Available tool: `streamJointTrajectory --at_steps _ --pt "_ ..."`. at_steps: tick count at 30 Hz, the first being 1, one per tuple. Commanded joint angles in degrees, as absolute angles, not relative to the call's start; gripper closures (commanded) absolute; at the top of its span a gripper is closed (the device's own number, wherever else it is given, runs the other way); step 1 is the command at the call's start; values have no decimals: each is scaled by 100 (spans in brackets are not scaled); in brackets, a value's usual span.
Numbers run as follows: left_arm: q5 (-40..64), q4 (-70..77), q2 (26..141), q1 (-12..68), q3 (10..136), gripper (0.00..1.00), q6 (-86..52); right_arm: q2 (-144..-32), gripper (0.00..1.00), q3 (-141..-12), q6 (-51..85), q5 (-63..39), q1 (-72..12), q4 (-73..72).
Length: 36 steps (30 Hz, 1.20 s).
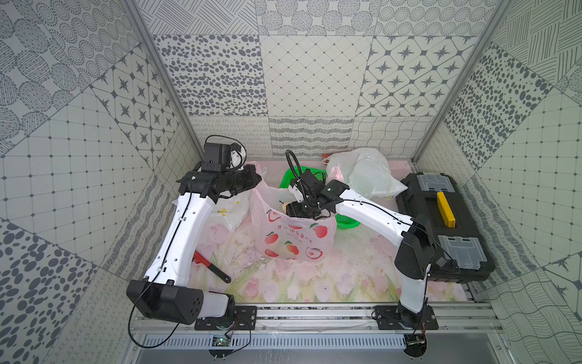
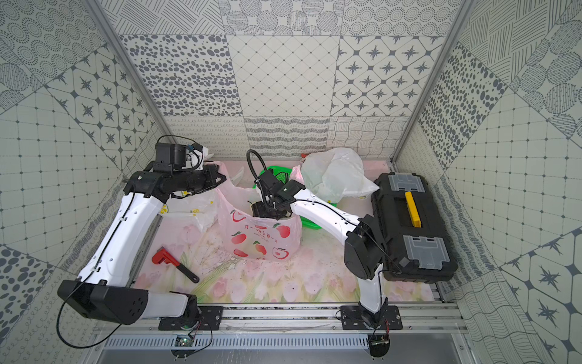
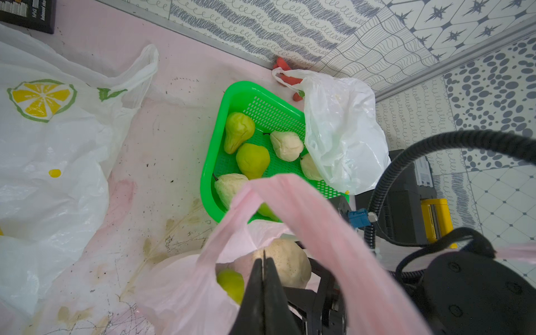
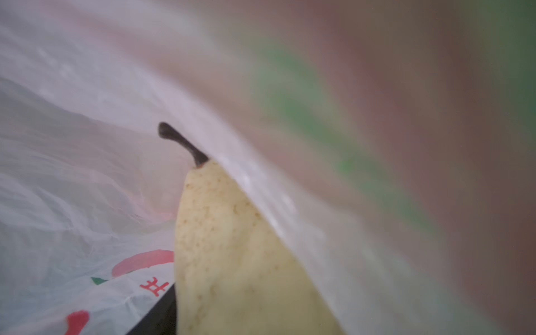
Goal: Place the pears into plastic bags & tie knots
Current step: Place the pear in the plastic bag, then place the plastic bag at the center of the board.
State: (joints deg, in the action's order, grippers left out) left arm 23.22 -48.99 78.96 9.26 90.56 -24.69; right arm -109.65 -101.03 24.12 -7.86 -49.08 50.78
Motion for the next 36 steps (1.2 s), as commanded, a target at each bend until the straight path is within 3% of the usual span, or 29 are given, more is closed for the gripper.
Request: streamJointTrajectory --at_steps 1,9,14,20,25,29,33,36 --pt "2401 -4597 7936 927 8968 100 -2338 -10497 20 -10090 2335 -950 -4887 5102" --pt "2255 -4698 7976 929 8949 100 -2391 -9763 11 -10811 2534 -1051 -4895 5854" --pt "2145 -4774 7969 931 8988 100 -2409 -9003 19 -11514 2820 -646 -4886 6334" --pt "2171 -4845 7946 932 9092 100 -2399 -8312 28 -11789 3296 196 -4309 7094" --pt "2296 -4850 7931 940 9119 100 -2417 -8281 28 -11452 3271 849 -3938 7504" --pt "2353 -4904 7903 1016 9138 100 -2367 -8554 28 -11103 3155 509 -3946 6813" --pt "2411 -5001 7760 1144 9132 100 -2273 -8883 38 -10851 2987 592 -4036 6175" --pt "2442 -5176 7600 1245 9175 100 -2143 -8897 59 -10688 2944 466 -4107 5769"
